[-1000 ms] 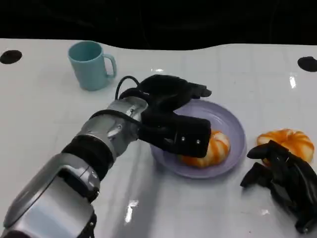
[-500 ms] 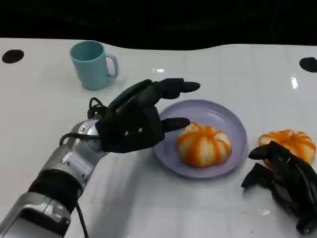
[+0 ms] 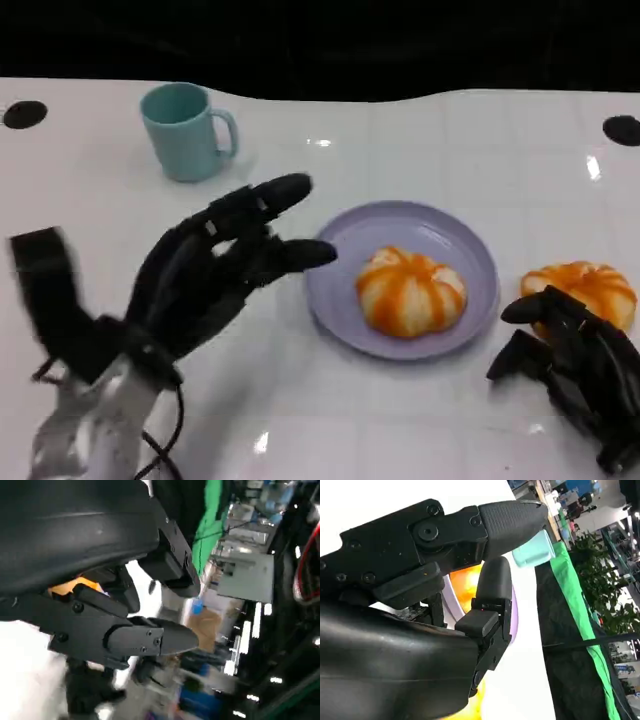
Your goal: Grasp the bread from the table and place it into the plate.
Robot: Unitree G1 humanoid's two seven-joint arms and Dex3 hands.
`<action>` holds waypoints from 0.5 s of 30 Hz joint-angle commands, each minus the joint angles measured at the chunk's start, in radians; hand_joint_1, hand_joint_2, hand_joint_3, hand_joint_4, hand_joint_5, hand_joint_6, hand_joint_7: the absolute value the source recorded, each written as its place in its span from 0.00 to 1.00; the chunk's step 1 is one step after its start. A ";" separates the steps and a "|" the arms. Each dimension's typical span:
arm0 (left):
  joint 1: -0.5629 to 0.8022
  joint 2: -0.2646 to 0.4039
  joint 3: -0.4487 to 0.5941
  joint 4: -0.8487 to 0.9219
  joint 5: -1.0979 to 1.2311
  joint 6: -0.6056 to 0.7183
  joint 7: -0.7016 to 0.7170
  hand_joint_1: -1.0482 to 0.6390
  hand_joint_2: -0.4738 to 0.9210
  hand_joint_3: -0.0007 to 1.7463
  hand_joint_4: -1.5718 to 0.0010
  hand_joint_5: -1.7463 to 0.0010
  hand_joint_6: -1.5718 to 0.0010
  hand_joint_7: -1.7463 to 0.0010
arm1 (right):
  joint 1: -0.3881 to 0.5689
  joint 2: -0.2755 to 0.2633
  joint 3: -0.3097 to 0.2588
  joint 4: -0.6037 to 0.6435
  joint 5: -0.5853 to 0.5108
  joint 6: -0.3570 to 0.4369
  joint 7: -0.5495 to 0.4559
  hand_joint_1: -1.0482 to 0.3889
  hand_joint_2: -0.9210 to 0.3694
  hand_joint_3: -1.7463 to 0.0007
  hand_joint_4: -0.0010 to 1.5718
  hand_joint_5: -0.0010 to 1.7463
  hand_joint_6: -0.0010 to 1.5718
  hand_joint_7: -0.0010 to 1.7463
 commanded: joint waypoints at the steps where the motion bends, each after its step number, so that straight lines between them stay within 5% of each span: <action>1: 0.105 0.006 0.052 -0.106 -0.109 0.152 -0.036 0.25 1.00 0.22 0.58 0.26 0.47 0.75 | 0.017 -0.011 -0.004 0.000 0.003 0.032 -0.004 0.37 0.00 0.86 0.43 0.89 0.40 0.67; 3: 0.143 -0.008 0.063 -0.134 -0.119 0.163 -0.039 0.25 1.00 0.22 0.59 0.21 0.50 0.66 | 0.017 -0.012 -0.005 -0.001 0.004 0.035 -0.001 0.37 0.00 0.86 0.43 0.89 0.41 0.67; 5: 0.176 -0.025 0.071 -0.152 -0.122 0.158 -0.046 0.26 1.00 0.24 0.58 0.09 0.55 0.43 | 0.017 -0.013 -0.006 0.001 0.004 0.033 0.004 0.37 0.00 0.85 0.43 0.88 0.40 0.66; 8: 0.225 -0.038 0.076 -0.173 -0.126 0.173 -0.052 0.26 1.00 0.23 0.55 0.03 0.57 0.29 | 0.020 -0.011 -0.005 -0.003 0.002 0.029 0.003 0.37 0.00 0.85 0.43 0.88 0.41 0.66; 15: 0.321 -0.071 0.081 -0.219 -0.105 0.181 -0.013 0.29 1.00 0.18 0.47 0.00 0.55 0.11 | 0.023 -0.011 0.000 -0.008 -0.006 0.024 -0.004 0.36 0.00 0.85 0.43 0.87 0.41 0.66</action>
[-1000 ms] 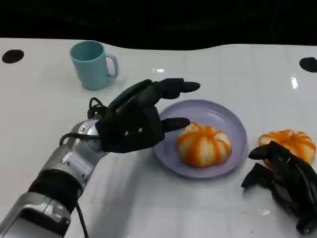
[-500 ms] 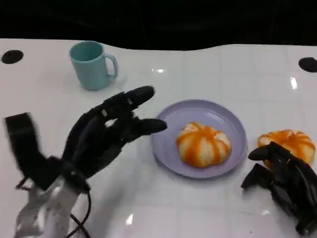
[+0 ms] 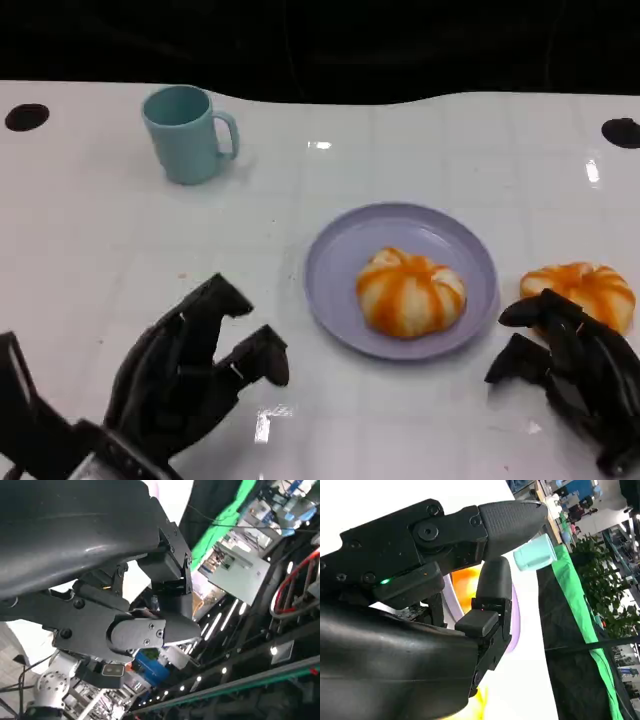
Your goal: Grasp the bread from the table and place it into the plate.
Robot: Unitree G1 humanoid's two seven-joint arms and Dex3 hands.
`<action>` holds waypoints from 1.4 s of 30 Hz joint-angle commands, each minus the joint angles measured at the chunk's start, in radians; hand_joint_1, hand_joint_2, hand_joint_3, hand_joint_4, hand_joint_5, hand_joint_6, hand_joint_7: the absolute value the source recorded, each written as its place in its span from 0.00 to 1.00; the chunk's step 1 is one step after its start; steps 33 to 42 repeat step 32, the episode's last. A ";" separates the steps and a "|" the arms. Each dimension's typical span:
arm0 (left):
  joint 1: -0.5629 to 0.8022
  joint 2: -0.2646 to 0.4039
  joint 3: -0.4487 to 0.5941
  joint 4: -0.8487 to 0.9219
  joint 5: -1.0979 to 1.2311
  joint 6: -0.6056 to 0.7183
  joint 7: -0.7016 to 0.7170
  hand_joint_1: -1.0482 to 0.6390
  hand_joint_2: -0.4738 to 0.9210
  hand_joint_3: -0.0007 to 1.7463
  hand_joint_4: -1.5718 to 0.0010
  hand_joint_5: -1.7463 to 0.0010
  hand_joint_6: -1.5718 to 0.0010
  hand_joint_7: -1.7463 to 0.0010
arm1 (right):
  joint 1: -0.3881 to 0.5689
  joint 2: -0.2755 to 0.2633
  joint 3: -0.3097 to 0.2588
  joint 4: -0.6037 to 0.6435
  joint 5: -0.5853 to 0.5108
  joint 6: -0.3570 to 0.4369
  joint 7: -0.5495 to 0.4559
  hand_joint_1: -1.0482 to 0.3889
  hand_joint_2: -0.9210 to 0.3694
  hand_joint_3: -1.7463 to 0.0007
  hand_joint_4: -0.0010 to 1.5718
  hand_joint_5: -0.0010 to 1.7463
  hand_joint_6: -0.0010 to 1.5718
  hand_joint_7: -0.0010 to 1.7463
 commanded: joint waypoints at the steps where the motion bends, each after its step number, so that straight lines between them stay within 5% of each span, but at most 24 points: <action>1: 0.044 -0.012 0.012 -0.022 0.013 -0.008 0.020 0.29 1.00 0.18 0.46 0.00 0.56 0.10 | 0.016 -0.011 -0.001 0.003 -0.005 0.004 -0.008 0.36 0.00 0.85 0.43 0.87 0.41 0.66; 9: 0.070 -0.026 0.015 0.012 0.081 -0.072 0.019 0.30 1.00 0.16 0.41 0.00 0.57 0.00 | 0.022 0.005 -0.011 -0.033 0.021 0.062 -0.031 0.36 0.00 0.89 0.44 0.88 0.41 0.68; 42: 0.043 -0.029 0.030 0.063 0.113 -0.088 0.031 0.30 1.00 0.15 0.42 0.00 0.58 0.00 | 0.024 0.003 -0.015 -0.041 0.018 0.071 -0.018 0.35 0.00 0.89 0.43 0.90 0.39 0.70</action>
